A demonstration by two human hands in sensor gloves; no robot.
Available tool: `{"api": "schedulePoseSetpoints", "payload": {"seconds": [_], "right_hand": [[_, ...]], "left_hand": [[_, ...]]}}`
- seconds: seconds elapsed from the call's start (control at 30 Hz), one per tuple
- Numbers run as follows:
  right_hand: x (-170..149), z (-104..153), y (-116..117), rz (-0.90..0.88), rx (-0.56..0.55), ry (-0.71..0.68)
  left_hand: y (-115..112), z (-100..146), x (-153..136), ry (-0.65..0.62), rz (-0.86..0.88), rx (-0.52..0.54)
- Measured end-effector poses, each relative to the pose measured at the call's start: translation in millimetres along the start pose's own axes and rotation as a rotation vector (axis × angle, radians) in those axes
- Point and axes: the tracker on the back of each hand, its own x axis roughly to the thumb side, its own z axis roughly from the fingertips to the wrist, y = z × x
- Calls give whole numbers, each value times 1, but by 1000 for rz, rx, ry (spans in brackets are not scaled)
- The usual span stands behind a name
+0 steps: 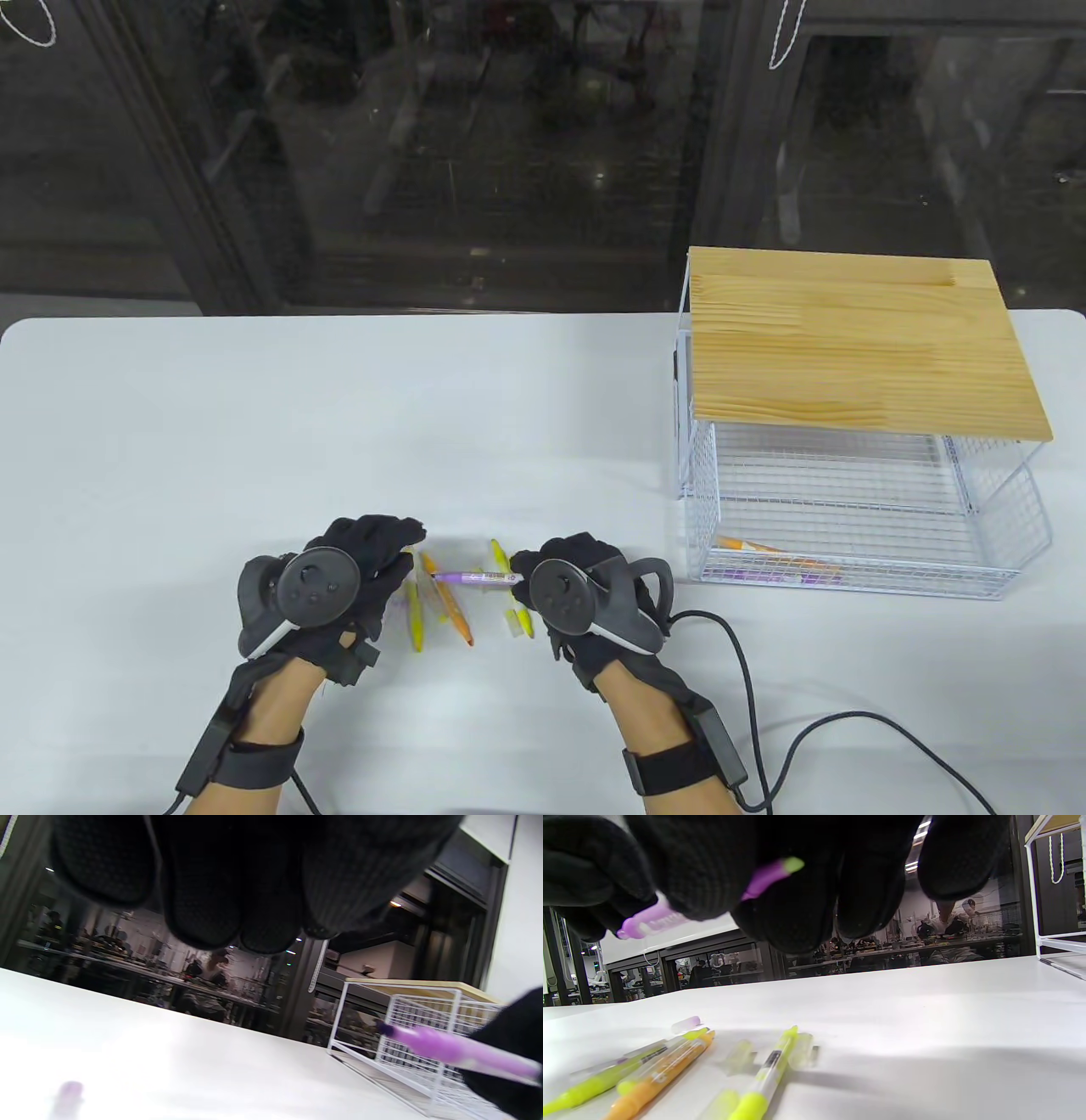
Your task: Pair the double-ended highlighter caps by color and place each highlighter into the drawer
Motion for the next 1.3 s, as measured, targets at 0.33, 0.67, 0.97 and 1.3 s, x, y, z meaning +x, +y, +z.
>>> {"api": "schedulePoseSetpoints", "payload": {"seconds": [0.33, 0.67, 0.97, 1.3], "right_hand": [[-6, -1, 2, -5, 25, 18], [-9, -2, 3, -7, 52, 28], [-10, -1, 2, -13, 82, 37], [-11, -2, 3, -12, 87, 38]], "left_hand": [[-15, -10, -45, 134, -137, -57], [-55, -24, -64, 226, -351, -216], [-77, -29, -63, 251, -459, -325], [-78, -27, -66, 310, -476, -388]]}}
